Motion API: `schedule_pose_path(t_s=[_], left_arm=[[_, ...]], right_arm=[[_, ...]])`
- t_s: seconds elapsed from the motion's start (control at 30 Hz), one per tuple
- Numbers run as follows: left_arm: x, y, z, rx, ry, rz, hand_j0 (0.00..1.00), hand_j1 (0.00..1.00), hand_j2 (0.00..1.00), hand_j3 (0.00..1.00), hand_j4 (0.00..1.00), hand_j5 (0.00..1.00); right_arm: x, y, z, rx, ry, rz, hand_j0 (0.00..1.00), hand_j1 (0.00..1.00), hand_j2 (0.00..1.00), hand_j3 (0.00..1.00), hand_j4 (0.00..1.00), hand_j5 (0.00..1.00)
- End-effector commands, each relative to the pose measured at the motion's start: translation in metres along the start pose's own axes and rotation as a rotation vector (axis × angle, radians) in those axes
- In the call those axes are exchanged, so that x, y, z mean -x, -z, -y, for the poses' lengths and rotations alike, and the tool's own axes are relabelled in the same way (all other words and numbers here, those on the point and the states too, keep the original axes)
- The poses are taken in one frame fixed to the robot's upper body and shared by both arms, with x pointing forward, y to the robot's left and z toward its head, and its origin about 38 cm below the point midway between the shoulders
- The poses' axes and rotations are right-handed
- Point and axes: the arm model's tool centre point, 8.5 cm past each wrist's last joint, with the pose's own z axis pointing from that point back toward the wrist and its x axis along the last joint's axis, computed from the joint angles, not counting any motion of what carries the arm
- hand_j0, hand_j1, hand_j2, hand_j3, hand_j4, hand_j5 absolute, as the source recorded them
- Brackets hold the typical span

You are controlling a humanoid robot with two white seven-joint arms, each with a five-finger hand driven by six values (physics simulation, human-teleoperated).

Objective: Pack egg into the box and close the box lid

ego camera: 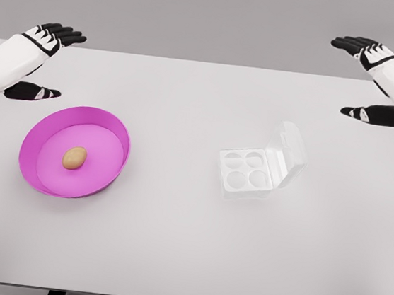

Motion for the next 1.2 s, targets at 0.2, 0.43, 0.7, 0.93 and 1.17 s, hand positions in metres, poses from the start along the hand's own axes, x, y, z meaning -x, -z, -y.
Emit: schedule_pose_path(t_s=[0.2,0.43,0.7,0.93,1.17], left_arm=[[0.0,-0.004,-0.026,0.023,0.124,0.015,1.0,1.0,1.0,1.0,1.0,1.0],[0.007,-0.031,-0.01,0.508,-0.015,0.021,1.0,1.0,1.0,1.0,1.0,1.0],[-0.001,-0.023,-0.007,0.507,-0.074,0.065,1.0,1.0,1.0,1.0,1.0,1.0],[-0.011,-0.019,0.019,0.6,-0.058,0.098,0.96,0.96,0.96,0.96,0.96,0.96],[-0.014,-0.02,0.027,0.637,-0.029,0.101,0.95,0.95,0.95,0.95,0.95,0.95]], right_arm=[[0.004,-0.011,0.0,-0.175,-0.092,-0.013,1.0,1.0,1.0,1.0,1.0,1.0],[0.018,-0.056,0.041,-0.444,-0.269,-0.087,1.0,1.0,1.0,1.0,1.0,1.0],[0.024,-0.081,0.057,-0.64,-0.337,-0.132,1.0,1.0,1.0,1.0,1.0,1.0],[0.031,-0.097,0.061,-0.663,-0.377,-0.19,1.0,1.0,1.0,1.0,1.0,1.0],[0.011,-0.088,0.018,-0.716,-0.323,-0.087,1.0,1.0,1.0,1.0,1.0,1.0]])
